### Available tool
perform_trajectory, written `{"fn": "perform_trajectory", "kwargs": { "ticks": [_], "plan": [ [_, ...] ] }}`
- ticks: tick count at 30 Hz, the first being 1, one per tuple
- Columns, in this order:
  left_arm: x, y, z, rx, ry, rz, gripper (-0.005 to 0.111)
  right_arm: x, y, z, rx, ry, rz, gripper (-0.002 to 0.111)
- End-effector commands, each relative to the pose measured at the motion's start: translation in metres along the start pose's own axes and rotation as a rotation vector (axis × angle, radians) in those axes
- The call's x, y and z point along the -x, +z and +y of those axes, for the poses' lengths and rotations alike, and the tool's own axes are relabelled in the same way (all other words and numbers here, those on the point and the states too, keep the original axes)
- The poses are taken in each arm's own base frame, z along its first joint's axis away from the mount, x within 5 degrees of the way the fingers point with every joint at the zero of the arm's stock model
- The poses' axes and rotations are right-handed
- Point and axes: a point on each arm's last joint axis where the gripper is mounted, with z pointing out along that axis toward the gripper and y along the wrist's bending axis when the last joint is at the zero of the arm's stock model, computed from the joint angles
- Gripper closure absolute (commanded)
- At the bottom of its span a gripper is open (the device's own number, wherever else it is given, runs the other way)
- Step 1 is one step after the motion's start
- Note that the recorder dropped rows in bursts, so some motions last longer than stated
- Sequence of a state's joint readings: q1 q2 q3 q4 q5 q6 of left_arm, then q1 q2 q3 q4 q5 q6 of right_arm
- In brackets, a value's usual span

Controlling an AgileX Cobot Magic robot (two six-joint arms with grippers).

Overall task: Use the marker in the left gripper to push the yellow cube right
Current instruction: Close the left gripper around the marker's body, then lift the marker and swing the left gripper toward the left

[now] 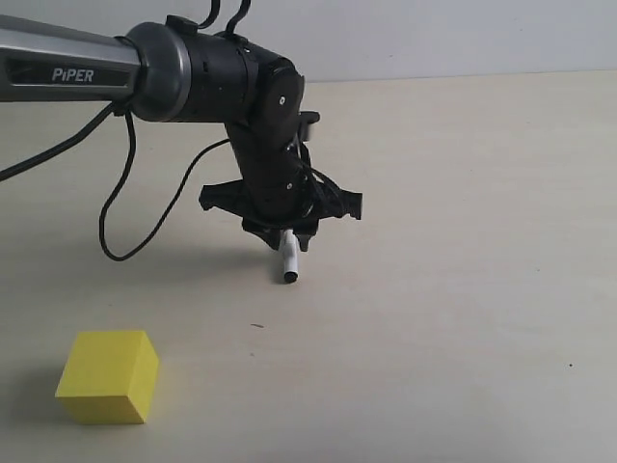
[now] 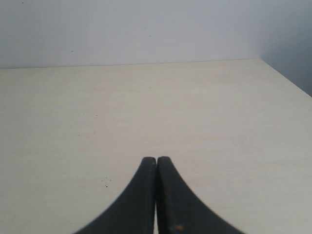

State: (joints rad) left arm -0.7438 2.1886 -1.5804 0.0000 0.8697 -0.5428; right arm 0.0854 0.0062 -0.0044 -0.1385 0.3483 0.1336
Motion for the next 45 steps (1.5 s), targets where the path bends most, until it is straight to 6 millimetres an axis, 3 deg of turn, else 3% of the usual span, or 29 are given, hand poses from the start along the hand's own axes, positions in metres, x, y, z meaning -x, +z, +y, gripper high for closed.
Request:
{"fn": "perform_trajectory", "kwargs": {
  "ticks": [1, 18, 20, 23, 29, 36, 40, 45],
  "plan": [
    [0.002, 0.002, -0.002, -0.003, -0.021, -0.024, 0.071, 0.0, 0.0, 0.0, -0.002, 0.005, -0.015, 0.108],
    [-0.001, 0.019, -0.001, 0.018, -0.024, 0.005, 0.072, 0.0, 0.0, 0.0, -0.002, 0.005, -0.015, 0.108],
    [-0.001, 0.019, -0.001, 0.019, -0.016, 0.004, 0.078, 0.0, 0.0, 0.0, -0.002, 0.005, -0.015, 0.108],
    [0.0, 0.013, -0.001, 0.013, 0.007, -0.005, 0.103, 0.0, 0.0, 0.0, -0.002, 0.005, -0.015, 0.108],
    [0.003, -0.017, -0.003, -0.013, 0.074, -0.052, 0.107, 0.0, 0.0, 0.0, -0.002, 0.005, -0.013, 0.108],
    [-0.009, -0.088, 0.014, 0.093, 0.184, -0.043, 0.107, 0.0, 0.0, 0.0, -0.002, 0.005, -0.013, 0.108],
    [-0.036, -0.114, 0.029, 0.158, 0.228, -0.042, 0.107, 0.0, 0.0, 0.0, -0.002, 0.005, -0.013, 0.108],
    [-0.083, -0.14, 0.068, 0.239, 0.234, -0.077, 0.107, 0.0, 0.0, 0.0, -0.002, 0.005, -0.013, 0.108]
  ]
}}
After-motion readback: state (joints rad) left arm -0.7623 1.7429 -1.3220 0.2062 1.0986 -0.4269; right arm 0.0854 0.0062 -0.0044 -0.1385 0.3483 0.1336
